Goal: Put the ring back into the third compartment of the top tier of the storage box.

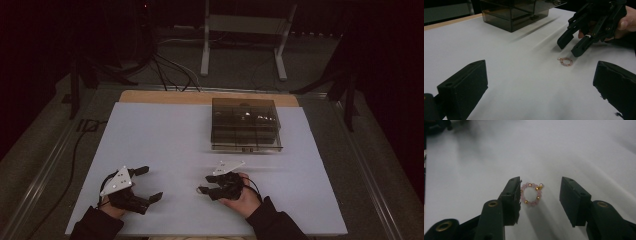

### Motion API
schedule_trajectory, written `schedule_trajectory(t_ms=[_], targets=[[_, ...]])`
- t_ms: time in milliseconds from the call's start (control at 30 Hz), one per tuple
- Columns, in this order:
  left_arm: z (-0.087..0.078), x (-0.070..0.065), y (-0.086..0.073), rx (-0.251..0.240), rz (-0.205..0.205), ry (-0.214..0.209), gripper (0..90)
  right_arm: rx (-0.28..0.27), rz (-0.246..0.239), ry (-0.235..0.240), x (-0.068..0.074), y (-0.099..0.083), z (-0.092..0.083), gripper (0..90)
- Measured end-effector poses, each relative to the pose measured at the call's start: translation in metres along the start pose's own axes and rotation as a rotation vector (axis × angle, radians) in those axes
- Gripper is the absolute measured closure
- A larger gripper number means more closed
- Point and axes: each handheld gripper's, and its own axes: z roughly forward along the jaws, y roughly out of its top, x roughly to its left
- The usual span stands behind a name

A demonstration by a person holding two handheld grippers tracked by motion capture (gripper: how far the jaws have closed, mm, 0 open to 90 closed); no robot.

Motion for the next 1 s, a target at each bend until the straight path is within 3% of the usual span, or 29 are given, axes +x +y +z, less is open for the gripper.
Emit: schedule_trajectory(t_ms=[267, 433, 600, 667, 800, 933, 1000], targets=[[0.0, 0.0, 0.0, 0.0, -0.001, -0.002, 0.7, 0.047, -0.021, -0.042, -0.001, 0.0, 0.008, 61.8], [0.0, 0.0, 0.0, 0.0, -0.001, -0.003, 0.7, 0.042, -0.007, -0.025, -0.003, 0.001, 0.008, 68.1], [0.0, 0.0, 0.0, 0.0, -0.001, -0.001, 0.6, 0.054, -0.041, -0.017, 0.002, 0.003, 0.012, 73.0], [0.0, 0.0, 0.0, 0.001, 0.001, 0.002, 0.7, 0.061, -0.058, -0.03, 0.003, 0.004, 0.013, 74.6], [0.0, 0.0, 0.0, 0.003, 0.002, 0.001, 0.6, 0.084, -0.087, -0.08, 0.006, 0.006, 0.014, 86.3], [0.0, 0.001, 0.0, 0.001, -0.001, 0.0, 0.6, 0.097, -0.081, -0.085, 0.006, 0.009, 0.014, 86.8], [0.0, 0.0, 0.0, 0.003, 0.0, 0.001, 0.6, 0.097, -0.054, -0.08, 0.005, 0.009, 0.014, 86.9]])
